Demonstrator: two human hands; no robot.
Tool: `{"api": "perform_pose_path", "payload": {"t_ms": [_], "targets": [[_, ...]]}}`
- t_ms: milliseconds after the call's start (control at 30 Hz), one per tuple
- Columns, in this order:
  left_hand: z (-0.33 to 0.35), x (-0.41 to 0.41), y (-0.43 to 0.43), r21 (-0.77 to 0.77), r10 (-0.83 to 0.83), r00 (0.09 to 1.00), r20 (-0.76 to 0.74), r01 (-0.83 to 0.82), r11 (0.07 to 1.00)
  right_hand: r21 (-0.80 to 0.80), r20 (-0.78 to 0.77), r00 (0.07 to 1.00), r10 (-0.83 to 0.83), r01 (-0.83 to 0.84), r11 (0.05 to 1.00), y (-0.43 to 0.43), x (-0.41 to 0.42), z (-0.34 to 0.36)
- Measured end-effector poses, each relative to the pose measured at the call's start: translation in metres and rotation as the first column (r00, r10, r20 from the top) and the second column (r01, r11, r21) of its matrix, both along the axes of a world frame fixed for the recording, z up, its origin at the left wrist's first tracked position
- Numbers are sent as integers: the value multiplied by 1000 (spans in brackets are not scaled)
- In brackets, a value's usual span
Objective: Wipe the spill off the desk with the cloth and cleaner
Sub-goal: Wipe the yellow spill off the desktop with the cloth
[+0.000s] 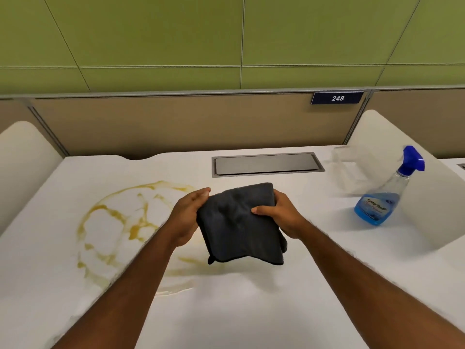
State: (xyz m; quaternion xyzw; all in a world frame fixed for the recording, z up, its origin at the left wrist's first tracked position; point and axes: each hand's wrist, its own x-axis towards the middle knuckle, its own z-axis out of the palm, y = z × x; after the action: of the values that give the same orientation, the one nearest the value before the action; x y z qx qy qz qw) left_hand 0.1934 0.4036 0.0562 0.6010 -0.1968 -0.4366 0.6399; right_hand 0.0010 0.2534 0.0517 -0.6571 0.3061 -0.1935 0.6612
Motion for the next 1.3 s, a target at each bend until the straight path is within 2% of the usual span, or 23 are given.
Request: {"api": "perform_pose_path", "payload": {"t_ms": [100,233,333,500,600,667,833,967,1167,1233,1300], "targets": [[-2,11,24,114,-82,980,180,62,991,-59,-29,999,36,-38,998,10,13,5],[-8,24,52,161,-154,949,274,112,981,-98,-66,993,95,-101,990,19,25,6],[-14,33,66,226,-221,878,425,134,965,-102,-72,988,134,-141,985,25,33,10],[-13,37,75,321,-247,732,635,41,946,-149,-109,973,202,-216,965,20,41,13],[-6,39,74,278,-181,748,639,-6,961,-255,-177,965,194,-236,938,12,45,19],[0,41,71,266,-159,723,673,-36,963,-357,-209,966,155,-223,907,4,48,22],[14,45,60,274,-178,559,810,-93,957,-553,-222,973,65,-180,813,-9,59,22],[10,35,62,246,-178,420,890,-114,962,-630,-182,983,-20,-101,770,-9,59,5],[-46,0,94,361,-310,338,889,-99,927,-637,-330,937,114,-310,705,4,20,-47],[-66,-14,106,420,-376,294,879,-102,902,-647,-376,915,148,-374,665,11,5,-64],[-83,-28,115,472,-434,292,852,-72,878,-660,-415,892,182,-432,614,20,-9,-78]]}}
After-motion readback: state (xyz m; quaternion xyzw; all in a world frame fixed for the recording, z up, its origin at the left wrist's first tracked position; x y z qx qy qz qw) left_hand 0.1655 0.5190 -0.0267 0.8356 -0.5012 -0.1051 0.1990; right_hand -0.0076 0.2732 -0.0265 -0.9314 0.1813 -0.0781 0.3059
